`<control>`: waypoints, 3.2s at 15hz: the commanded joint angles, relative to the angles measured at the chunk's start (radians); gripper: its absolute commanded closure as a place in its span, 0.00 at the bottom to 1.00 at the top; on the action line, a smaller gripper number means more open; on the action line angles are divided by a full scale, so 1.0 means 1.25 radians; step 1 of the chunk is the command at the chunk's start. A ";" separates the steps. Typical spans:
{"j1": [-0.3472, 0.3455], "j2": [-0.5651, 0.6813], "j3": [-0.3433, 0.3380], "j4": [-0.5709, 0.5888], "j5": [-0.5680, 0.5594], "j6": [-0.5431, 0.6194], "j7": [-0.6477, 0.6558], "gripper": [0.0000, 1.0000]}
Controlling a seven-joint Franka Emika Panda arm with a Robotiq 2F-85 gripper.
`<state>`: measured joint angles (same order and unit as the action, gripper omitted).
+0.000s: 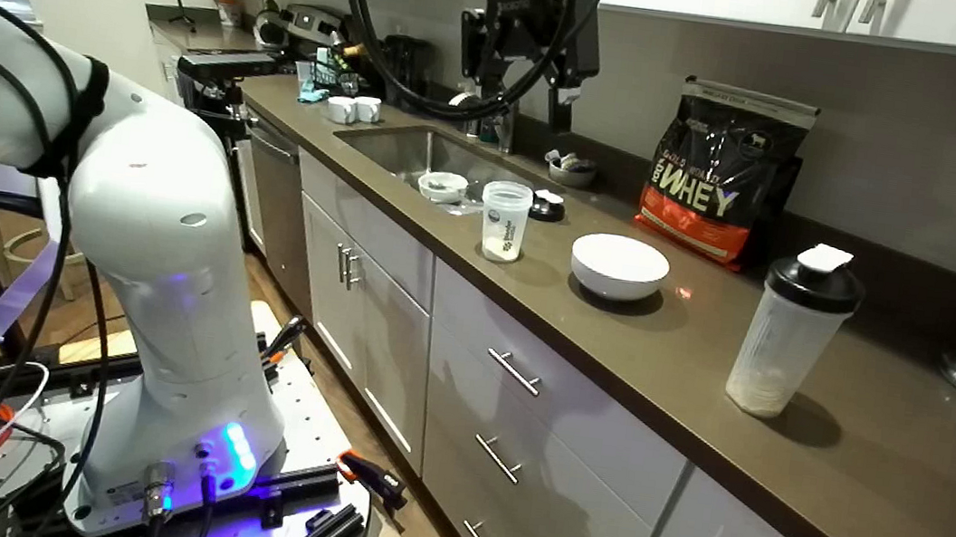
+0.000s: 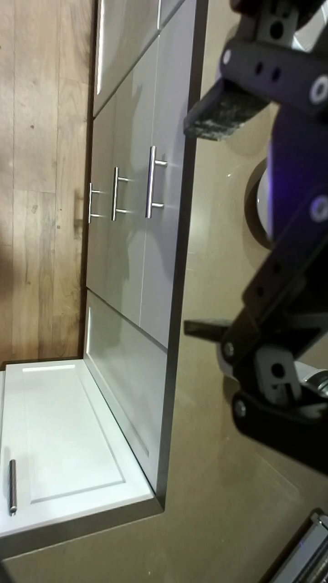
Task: Put the lid on the bottle
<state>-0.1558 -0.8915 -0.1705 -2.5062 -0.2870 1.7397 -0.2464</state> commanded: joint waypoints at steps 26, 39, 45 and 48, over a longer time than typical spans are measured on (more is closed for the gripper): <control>0.338 0.484 0.111 0.197 0.237 0.395 -0.154 0.00; 0.301 0.747 0.226 0.411 0.233 0.426 -0.241 0.00; 0.291 0.759 0.238 0.419 0.233 0.427 -0.241 0.00; 0.291 0.759 0.238 0.419 0.233 0.427 -0.241 0.00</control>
<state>0.2390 0.0566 0.0949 -1.9851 0.0069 2.2764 -0.5507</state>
